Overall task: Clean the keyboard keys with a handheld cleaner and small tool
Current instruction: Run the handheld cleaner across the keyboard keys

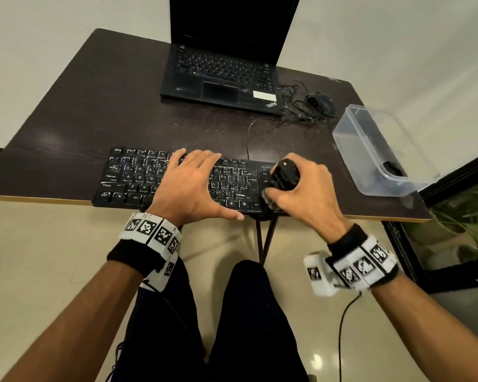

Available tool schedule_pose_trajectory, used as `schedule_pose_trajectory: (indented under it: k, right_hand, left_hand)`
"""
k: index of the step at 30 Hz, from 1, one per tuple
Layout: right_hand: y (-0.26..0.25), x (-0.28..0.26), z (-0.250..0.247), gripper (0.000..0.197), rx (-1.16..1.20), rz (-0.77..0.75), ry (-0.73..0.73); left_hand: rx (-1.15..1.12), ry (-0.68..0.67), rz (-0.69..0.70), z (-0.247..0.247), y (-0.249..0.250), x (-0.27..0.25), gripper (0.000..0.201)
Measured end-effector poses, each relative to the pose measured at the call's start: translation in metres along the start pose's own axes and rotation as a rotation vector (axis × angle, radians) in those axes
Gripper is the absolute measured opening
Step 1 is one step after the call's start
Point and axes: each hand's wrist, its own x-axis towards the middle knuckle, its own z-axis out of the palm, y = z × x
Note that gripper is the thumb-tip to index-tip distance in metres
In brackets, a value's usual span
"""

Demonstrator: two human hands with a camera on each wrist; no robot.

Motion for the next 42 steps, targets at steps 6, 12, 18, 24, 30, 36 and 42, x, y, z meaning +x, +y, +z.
schedule_pose_trajectory:
  k: [6,12,18,24,30,36,42]
  right_hand:
    - [-0.007,-0.001,0.002,0.029,-0.008,-0.014,-0.053]
    - [-0.014,0.001,0.002,0.029,-0.053,0.042,-0.039]
    - [-0.006,-0.026,0.004,0.030,-0.017,0.039,0.054]
    - [0.009,-0.039,-0.006,0.024,0.019,0.133,0.160]
    - [0.025,-0.039,-0.007,0.025,0.025,0.139,0.253]
    - [0.028,-0.042,-0.009,0.027,-0.011,0.079,0.164]
    - [0.023,-0.048,-0.013,0.027,0.033,-0.006,0.052]
  left_hand:
    - [-0.009,0.009,0.003,0.001,0.000,0.001,0.152]
    - [0.000,0.012,0.007,0.000,-0.001,0.001,0.150]
    - [0.012,0.014,0.011,0.001,-0.001,0.000,0.149]
    - [0.011,0.011,0.010,0.000,-0.001,-0.001,0.148]
    - [-0.001,0.019,0.013,0.000,0.000,0.000,0.148]
    - [-0.007,0.026,0.007,0.000,0.001,-0.001,0.148]
    - [-0.005,0.029,0.011,-0.001,0.001,-0.002,0.147]
